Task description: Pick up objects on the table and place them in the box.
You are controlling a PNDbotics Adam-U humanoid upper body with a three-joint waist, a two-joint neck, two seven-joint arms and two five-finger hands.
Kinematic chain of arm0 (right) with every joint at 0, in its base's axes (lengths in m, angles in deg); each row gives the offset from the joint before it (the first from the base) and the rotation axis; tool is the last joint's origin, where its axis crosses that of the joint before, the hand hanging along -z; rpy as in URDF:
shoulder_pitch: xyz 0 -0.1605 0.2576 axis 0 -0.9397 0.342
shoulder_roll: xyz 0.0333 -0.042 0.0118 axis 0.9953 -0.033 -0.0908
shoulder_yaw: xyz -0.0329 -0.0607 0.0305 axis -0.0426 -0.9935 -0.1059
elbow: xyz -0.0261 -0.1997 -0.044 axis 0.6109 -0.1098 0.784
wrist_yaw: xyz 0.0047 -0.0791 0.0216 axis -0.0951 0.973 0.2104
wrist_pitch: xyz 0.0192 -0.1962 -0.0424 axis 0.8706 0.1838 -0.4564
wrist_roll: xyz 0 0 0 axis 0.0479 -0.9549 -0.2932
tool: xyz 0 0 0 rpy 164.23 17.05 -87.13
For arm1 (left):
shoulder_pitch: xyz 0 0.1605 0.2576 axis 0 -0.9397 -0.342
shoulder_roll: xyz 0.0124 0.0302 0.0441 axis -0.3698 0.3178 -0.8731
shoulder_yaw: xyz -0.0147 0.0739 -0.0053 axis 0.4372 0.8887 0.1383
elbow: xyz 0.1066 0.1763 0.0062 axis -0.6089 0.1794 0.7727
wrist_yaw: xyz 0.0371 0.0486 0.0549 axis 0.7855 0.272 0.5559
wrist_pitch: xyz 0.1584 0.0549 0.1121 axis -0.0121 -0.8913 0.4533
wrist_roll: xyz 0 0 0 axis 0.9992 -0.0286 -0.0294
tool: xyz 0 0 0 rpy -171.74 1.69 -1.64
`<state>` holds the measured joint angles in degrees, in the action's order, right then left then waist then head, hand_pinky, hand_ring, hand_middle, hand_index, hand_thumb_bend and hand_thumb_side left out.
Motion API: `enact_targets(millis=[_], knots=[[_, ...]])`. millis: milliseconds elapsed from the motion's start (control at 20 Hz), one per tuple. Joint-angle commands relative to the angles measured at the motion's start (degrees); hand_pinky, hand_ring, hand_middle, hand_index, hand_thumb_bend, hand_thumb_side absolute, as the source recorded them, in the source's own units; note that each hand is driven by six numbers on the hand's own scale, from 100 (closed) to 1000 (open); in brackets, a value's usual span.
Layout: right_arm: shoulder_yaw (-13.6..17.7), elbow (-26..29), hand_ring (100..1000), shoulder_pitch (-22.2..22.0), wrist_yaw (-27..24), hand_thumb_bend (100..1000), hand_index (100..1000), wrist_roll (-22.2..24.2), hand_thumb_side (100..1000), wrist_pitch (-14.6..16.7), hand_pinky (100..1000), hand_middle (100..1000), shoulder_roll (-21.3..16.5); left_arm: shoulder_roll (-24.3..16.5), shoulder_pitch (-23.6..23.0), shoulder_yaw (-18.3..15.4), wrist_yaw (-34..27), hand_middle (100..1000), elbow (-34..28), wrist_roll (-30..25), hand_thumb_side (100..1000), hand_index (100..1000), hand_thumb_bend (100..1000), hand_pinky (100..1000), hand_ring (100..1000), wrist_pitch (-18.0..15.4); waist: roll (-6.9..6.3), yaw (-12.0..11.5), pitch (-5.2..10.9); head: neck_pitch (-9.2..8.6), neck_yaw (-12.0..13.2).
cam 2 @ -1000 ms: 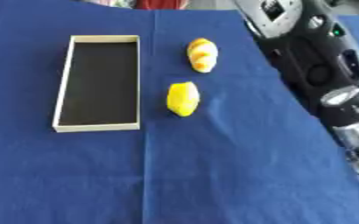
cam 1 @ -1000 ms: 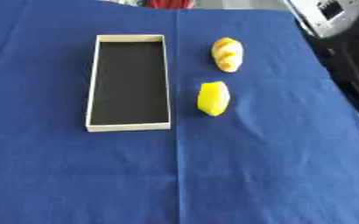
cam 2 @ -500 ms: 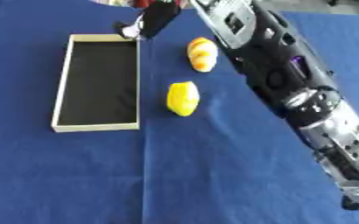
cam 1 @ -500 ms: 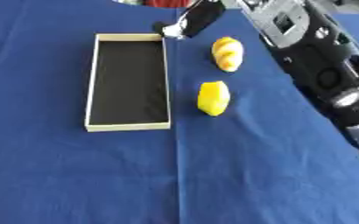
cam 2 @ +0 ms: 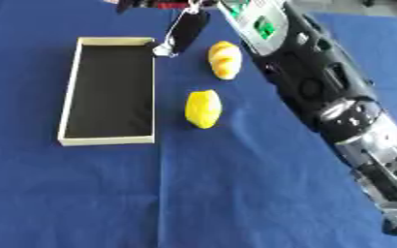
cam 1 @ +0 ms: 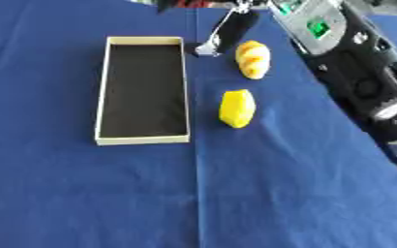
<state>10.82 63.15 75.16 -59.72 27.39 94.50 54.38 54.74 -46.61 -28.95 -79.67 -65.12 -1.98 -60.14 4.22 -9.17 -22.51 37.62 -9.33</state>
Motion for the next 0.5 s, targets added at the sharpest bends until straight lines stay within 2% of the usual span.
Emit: enact_targets(millis=[50,350,500], knots=[[0.8,4.7,952,0.3,-2.3,237,910,1.4,163,-0.1,931,900,-4.6,-1.4,0.2,-0.4,-0.2,760,-0.9,-0.1,720,811,644,802,839,0.1,-0.20,0.2,1.54,-0.19,0.6],[1.1,13.3,950,-4.2,-6.6,250,910,2.2,180,-1.8,931,898,-12.1,-1.5,-0.1,-0.5,0.0,760,-0.9,0.1,720,811,643,802,840,0.2,0.17,0.6,1.69,0.02,1.5],[1.0,16.2,950,-6.9,-7.7,250,911,2.4,203,-2.9,930,898,-14.3,-1.5,0.0,-0.5,0.0,760,-0.9,0.1,721,811,643,802,840,0.2,0.14,0.6,1.73,-0.08,1.5]])
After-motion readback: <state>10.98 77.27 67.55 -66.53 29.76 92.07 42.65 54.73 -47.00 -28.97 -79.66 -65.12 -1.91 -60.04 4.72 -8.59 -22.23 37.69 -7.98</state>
